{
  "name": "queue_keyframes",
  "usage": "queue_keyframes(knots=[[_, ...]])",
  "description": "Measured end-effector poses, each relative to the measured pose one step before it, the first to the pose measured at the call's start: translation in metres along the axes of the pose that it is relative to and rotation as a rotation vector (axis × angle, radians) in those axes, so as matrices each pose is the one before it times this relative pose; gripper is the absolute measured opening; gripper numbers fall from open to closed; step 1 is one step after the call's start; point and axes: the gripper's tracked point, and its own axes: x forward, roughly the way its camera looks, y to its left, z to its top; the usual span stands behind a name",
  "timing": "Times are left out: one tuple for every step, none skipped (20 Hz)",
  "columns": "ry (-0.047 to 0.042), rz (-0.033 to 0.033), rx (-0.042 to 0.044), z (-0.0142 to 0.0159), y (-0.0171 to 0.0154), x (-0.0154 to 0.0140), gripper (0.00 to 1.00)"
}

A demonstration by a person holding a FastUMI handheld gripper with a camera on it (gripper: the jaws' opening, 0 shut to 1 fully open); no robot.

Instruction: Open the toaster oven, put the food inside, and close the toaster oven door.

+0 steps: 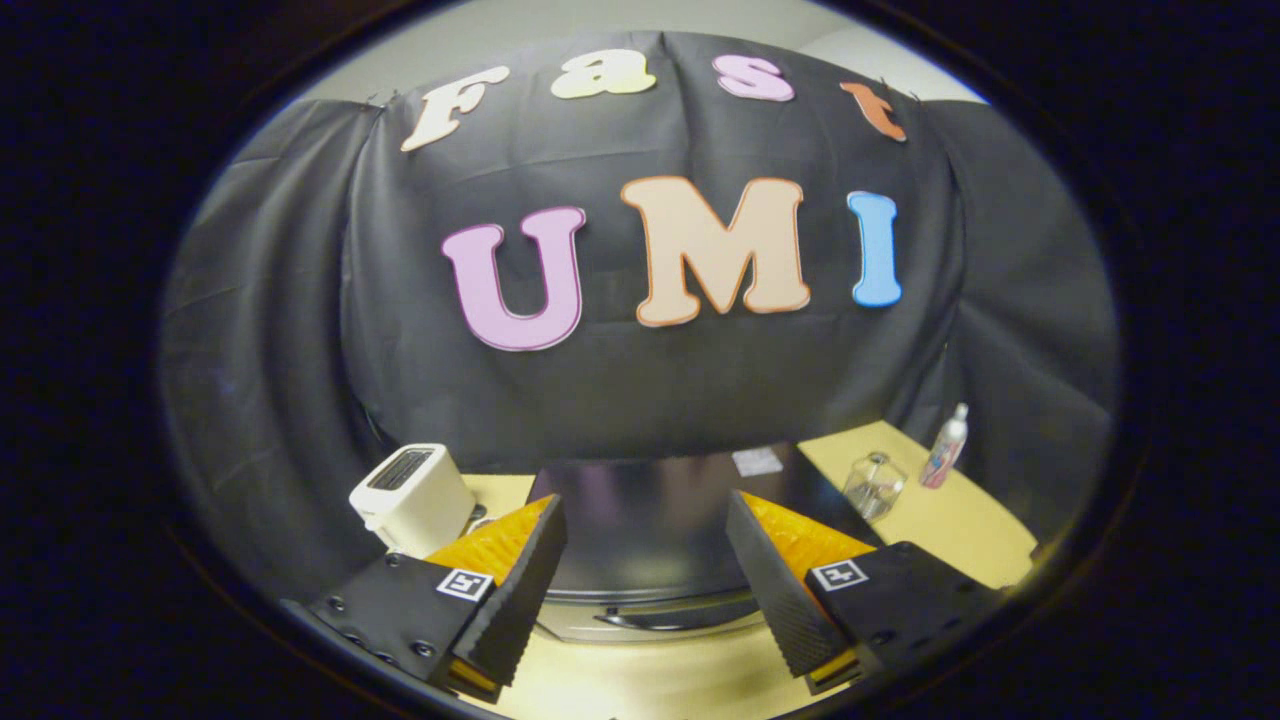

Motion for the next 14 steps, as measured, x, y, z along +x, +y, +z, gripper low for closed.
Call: queue_keyframes(knots=[[-0.00572,-0.00287,-0.01813,0.00942,-0.00585,-0.00061,0.99],[-0.00076,-0.00634,-0.01543,0.00733,-0.00656,-0.00262,0.99],[0.00138,-0.00287,-0.0157,0.00639,-0.00608,-0.00177,0.99],[0.01639,-0.00337,-0.01515,0.00332,-0.00577,-0.00336,0.99],[0.01145,-0.0083,-0.01429,0.00271,-0.00736,-0.00358,0.99],[0.0086,-0.00859,-0.01032,0.00441,-0.00752,-0.00403,0.99],[0.00839,-0.00322,-0.00543,0.00288,-0.00663,-0.00341,1.0],[0.00269,0.00231,-0.0005,0.00328,-0.00567,-0.00368,1.0],[0.00138,0.00242,0.00105,0.00356,-0.00593,-0.00383,1.0],[-0.00265,-0.00079,0.00034,0.00277,-0.00727,-0.00339,1.0],[-0.00306,-0.00315,0.00001,0.0013,-0.00794,-0.00414,1.0],[0.00272,-0.00368,-0.00409,-0.0003,-0.00735,-0.00394,1.0],[-0.00135,-0.0056,-0.00472,-0.00123,-0.00795,-0.00422,1.0],[-0.00098,-0.00042,-0.00128,-0.00006,-0.00638,-0.0038,1.0]])
